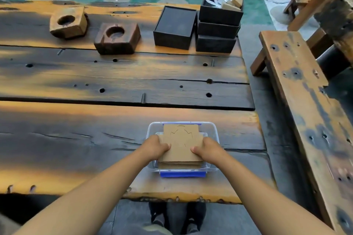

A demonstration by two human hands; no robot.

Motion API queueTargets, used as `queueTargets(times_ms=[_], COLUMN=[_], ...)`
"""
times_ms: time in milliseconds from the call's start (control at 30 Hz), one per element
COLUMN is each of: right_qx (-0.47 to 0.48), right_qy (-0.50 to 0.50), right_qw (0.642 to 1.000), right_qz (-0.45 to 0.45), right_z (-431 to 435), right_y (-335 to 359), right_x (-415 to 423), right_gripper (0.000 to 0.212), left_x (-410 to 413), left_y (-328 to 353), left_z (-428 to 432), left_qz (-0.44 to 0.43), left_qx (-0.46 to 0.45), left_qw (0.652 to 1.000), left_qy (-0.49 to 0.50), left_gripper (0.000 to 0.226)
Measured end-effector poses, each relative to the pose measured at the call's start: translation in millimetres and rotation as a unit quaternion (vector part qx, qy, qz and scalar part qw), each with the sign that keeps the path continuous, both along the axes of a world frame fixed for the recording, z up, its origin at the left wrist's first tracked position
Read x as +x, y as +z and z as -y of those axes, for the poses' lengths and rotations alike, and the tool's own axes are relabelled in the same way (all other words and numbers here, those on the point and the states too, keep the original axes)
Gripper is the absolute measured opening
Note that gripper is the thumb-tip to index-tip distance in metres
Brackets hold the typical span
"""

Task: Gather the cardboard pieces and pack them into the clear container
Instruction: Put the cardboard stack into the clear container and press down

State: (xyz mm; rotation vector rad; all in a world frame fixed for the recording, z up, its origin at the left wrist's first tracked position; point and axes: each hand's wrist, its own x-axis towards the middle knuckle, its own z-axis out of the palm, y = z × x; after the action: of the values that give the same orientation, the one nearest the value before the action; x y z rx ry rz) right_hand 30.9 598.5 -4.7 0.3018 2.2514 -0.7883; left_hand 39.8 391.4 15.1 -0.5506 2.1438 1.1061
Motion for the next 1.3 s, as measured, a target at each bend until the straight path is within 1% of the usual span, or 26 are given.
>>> queueTargets(times_ms=[200,300,433,567,700,867,933,967,1033,1100,1200,1300], right_qx=[0.011,0.012,0.020,0.043,0.074,0.079,0.051,0.021,-0.054,-0.103,-0.135,-0.157], right_qy=[0.002,-0.002,-0.001,0.007,0.046,0.052,0.023,-0.004,-0.066,-0.109,-0.160,-0.179], right_qw=[1.000,1.000,0.999,0.999,0.996,0.995,0.997,0.998,0.993,0.984,0.971,0.963], right_qz=[0.026,0.026,0.025,0.014,0.017,0.029,0.045,0.057,0.081,0.093,0.115,0.127], right_z=[-0.8,0.7,1.8,1.2,1.1,1.4,0.1,-1.2,-3.5,-5.6,-6.5,-7.0], right_y=[-16.9,-22.1,-25.7,-27.9,-29.2,-29.1,-30.0,-30.8,-31.5,-32.3,-33.9,-33.8], right_x=[5.8,8.7,10.2,8.3,7.6,6.3,7.1,7.9,11.1,13.4,11.7,8.4], right_gripper=[0.050,0.050,0.050,0.049,0.048,0.045,0.049,0.050,0.051,0.050,0.052,0.055], left_x=[3.2,4.2,2.4,0.6,1.1,2.0,3.4,4.2,5.8,8.3,12.5,15.0], left_y=[-11.1,-13.3,-13.3,-12.4,-11.7,-13.4,-16.9,-18.3,-21.9,-24.3,-28.7,-31.4], left_z=[-1.2,-0.8,-3.2,-4.6,-5.4,-9.2,-10.4,-10.9,-10.9,-9.9,-8.1,-8.1], left_qz=[0.029,0.040,0.058,0.072,0.084,0.088,0.090,0.091,0.096,0.103,0.116,0.112], left_qx=[-0.024,-0.036,-0.055,-0.043,-0.023,-0.017,-0.018,-0.012,0.021,0.062,0.114,0.142], left_qw=[0.999,0.999,0.996,0.996,0.996,0.996,0.996,0.996,0.993,0.985,0.972,0.969], left_qy=[-0.009,-0.011,-0.037,-0.038,-0.022,0.002,0.013,0.024,0.068,0.124,0.171,0.168], left_gripper=[0.033,0.026,0.033,0.030,0.025,0.018,0.018,0.019,0.023,0.028,0.030,0.028])
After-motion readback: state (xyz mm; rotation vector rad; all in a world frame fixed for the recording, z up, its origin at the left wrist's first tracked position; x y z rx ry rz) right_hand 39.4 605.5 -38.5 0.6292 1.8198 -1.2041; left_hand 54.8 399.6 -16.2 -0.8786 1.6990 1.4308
